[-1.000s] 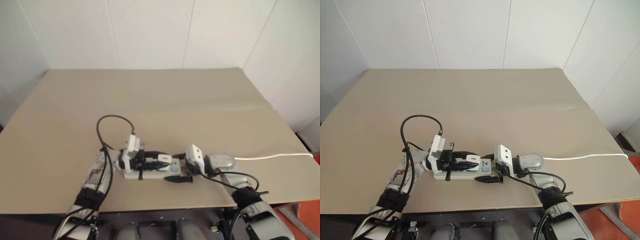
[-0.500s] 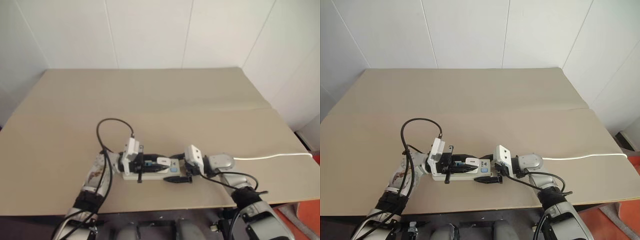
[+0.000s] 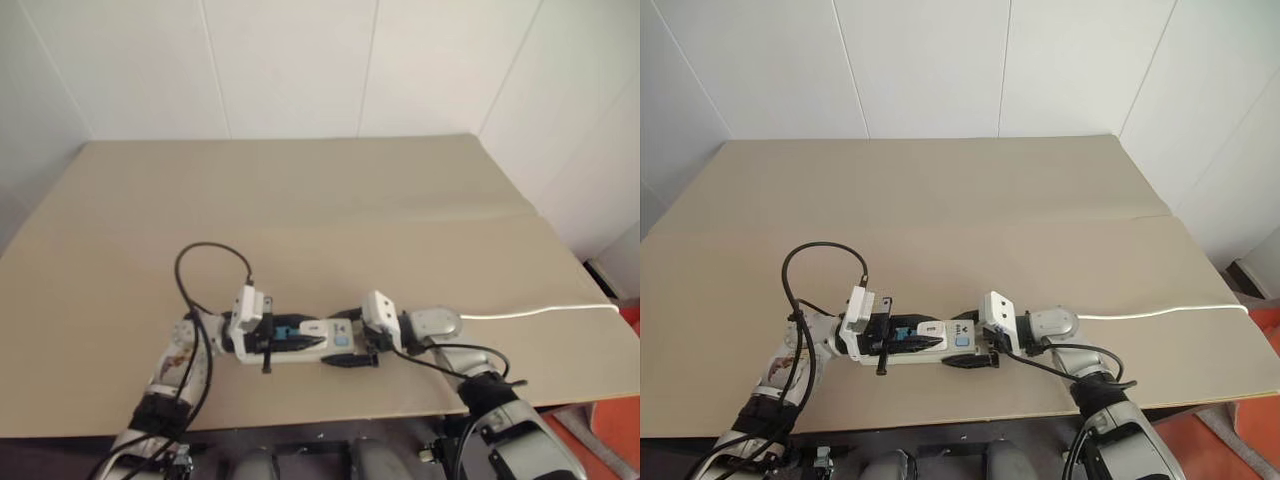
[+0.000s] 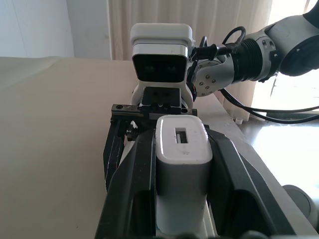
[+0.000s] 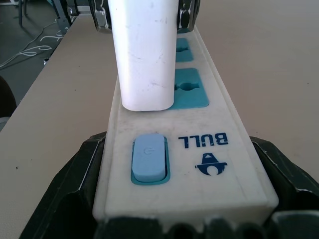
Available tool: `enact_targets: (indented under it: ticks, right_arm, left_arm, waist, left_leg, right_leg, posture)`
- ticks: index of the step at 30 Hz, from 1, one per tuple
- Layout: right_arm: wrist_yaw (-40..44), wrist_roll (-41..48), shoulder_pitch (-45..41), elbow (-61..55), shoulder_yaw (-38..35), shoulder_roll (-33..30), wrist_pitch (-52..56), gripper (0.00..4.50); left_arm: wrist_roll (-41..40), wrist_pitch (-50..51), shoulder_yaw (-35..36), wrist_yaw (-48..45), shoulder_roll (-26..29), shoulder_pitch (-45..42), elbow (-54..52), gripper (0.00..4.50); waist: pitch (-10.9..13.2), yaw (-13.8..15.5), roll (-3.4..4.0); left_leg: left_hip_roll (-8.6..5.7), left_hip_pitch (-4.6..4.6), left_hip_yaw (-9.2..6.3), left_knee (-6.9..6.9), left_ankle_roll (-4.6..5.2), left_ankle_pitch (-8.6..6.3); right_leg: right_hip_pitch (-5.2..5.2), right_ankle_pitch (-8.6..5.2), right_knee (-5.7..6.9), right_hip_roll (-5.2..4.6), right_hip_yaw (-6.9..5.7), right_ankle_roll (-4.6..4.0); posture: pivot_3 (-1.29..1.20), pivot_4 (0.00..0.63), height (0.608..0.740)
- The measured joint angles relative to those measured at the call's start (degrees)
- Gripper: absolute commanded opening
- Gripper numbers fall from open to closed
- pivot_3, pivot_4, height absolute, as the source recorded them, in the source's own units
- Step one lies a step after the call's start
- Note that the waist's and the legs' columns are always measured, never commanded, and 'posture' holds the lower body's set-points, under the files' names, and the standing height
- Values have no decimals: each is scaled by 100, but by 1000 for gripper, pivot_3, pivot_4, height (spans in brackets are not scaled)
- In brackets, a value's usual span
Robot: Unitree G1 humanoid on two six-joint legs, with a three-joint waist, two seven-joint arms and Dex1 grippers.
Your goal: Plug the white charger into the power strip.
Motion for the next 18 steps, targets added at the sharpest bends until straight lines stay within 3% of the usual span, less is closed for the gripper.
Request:
enact_targets:
  ticks: [18]
  right_arm:
    - [-67, -5, -49, 83, 130, 45, 9, 3463]
  left_arm:
    - [20, -806, -299, -180, 263, -171, 344, 1015]
  waist:
    - [-54, -73, 15]
  left_leg:
    - [-2, 52, 21, -34, 0, 0]
  right_leg:
    - [11, -9, 0, 8, 40, -10]
  posture:
    - [0, 150, 740]
